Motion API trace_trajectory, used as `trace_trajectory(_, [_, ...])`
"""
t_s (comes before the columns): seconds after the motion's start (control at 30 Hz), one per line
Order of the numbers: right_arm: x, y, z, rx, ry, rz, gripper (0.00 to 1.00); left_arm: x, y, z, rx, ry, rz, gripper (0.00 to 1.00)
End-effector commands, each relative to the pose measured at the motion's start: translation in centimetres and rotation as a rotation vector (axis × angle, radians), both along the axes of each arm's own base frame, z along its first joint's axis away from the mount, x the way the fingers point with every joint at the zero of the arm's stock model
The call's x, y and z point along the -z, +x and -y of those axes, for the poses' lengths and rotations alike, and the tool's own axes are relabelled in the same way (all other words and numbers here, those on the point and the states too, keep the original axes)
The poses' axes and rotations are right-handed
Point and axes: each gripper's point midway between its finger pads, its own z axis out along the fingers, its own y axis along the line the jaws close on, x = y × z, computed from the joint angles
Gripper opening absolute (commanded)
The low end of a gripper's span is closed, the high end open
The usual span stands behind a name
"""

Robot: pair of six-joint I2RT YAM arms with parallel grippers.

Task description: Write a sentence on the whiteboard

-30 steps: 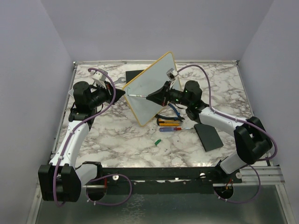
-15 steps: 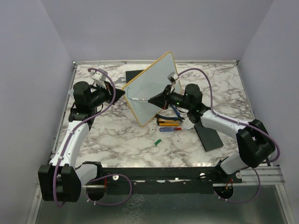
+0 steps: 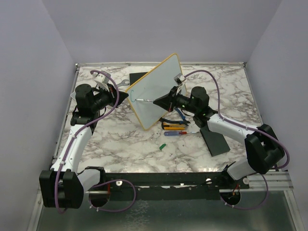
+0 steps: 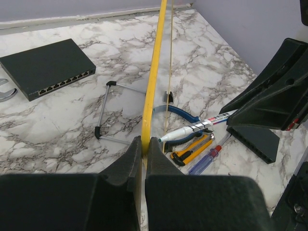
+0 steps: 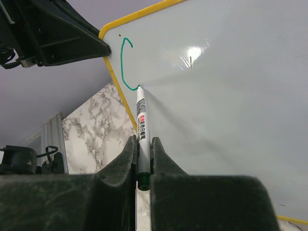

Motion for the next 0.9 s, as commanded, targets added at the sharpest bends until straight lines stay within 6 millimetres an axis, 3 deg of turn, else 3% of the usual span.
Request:
trace_trajectory(0.0, [0.3, 1.8, 1.1, 0.119, -0.014, 0.007, 0.01, -1.4, -0.9, 0.4, 0.035, 0.005, 0.066, 0.00])
trace_trajectory(0.27, [0.0, 1.1, 0.9, 0.082, -0.010, 0.010, 0.01, -1.4, -0.7, 0.1, 0.016, 0.007, 0.068, 0.00])
trace_trajectory(0.53, [-3.1, -1.0, 2.3, 0.083, 0.040, 0.059, 0.01, -1.2, -0.5, 0.0, 0.005, 0.010, 0.063, 0.00])
trace_trajectory(0.87, [-3.1, 0.1, 1.8, 0.093, 0.033, 0.069, 0.01, -1.1, -0.6, 0.0, 0.005, 0.012, 0.062, 0.00])
